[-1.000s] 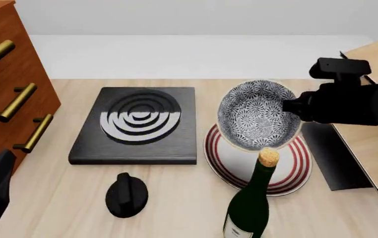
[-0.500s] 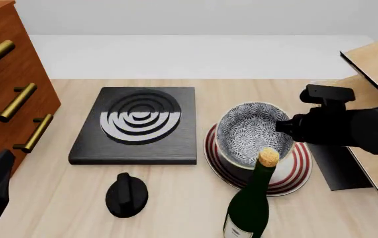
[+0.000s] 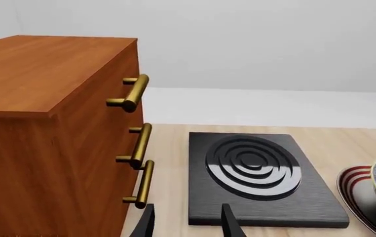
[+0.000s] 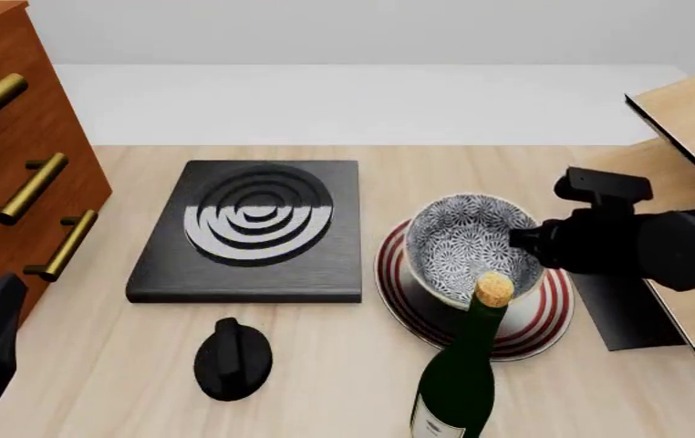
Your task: Pick up the akita bowl and put it on the plate.
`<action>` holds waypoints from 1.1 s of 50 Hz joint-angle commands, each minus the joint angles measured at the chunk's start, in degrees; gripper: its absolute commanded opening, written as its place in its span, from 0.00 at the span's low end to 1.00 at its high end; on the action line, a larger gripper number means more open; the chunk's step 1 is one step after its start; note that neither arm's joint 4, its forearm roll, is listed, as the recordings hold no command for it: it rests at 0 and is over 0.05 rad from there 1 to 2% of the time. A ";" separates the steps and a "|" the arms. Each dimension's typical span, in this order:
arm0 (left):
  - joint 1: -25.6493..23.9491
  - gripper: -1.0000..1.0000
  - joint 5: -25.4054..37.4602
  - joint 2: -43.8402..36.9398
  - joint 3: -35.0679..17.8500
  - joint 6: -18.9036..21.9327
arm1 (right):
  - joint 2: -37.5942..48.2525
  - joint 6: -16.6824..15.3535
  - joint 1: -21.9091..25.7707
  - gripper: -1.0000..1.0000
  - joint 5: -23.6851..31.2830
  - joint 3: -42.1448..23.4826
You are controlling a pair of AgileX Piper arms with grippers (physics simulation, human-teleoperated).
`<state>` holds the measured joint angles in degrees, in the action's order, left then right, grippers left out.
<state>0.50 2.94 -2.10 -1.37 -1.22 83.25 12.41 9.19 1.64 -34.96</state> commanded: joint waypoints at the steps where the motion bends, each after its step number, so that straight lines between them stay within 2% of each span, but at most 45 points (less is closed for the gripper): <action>1: -0.05 1.00 -0.28 -0.22 0.13 -0.02 | 0.81 -1.92 -0.73 0.00 -0.24 0.47; 6: -0.15 1.00 0.08 0.04 0.09 -0.02 | 0.65 -2.28 -0.82 0.00 -0.08 0.23; 7: -0.15 1.00 0.04 0.01 0.10 -0.03 | 0.75 -2.52 -1.03 1.00 -0.04 0.05; 20: -0.42 1.00 -0.07 -0.03 0.30 -0.11 | -1.58 -3.96 -1.59 1.00 1.32 -0.62; 35: -0.39 1.00 0.46 0.21 -0.05 -0.25 | -8.19 -6.44 -1.96 1.00 5.37 -1.67; 46: -0.32 1.00 0.26 -0.06 -0.29 -0.33 | -14.88 -6.18 -0.03 1.00 4.20 3.12; 47: -0.27 1.00 0.21 -0.11 -0.30 -0.36 | -15.92 -6.41 0.50 1.00 3.74 3.86; 48: -0.26 1.00 0.24 -0.13 -0.36 -0.43 | -17.04 -8.68 -0.30 1.00 3.43 4.20; 49: -0.31 1.00 0.33 -0.07 -0.41 -0.40 | -17.98 -8.81 -1.01 1.00 2.93 4.66; 53: -0.15 1.00 0.47 -0.28 -0.66 -0.77 | -23.43 -5.79 -2.70 1.00 0.59 7.52; 54: -0.19 1.00 0.59 -0.17 -0.71 -0.44 | -25.05 -6.25 -1.88 1.00 0.26 8.53; 55: -0.07 1.00 0.25 -0.57 -0.58 -0.59 | -27.46 -5.17 -1.41 1.00 -0.23 10.07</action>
<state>0.22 3.26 -2.22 -1.71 -1.70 66.38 5.94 7.91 4.32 -30.83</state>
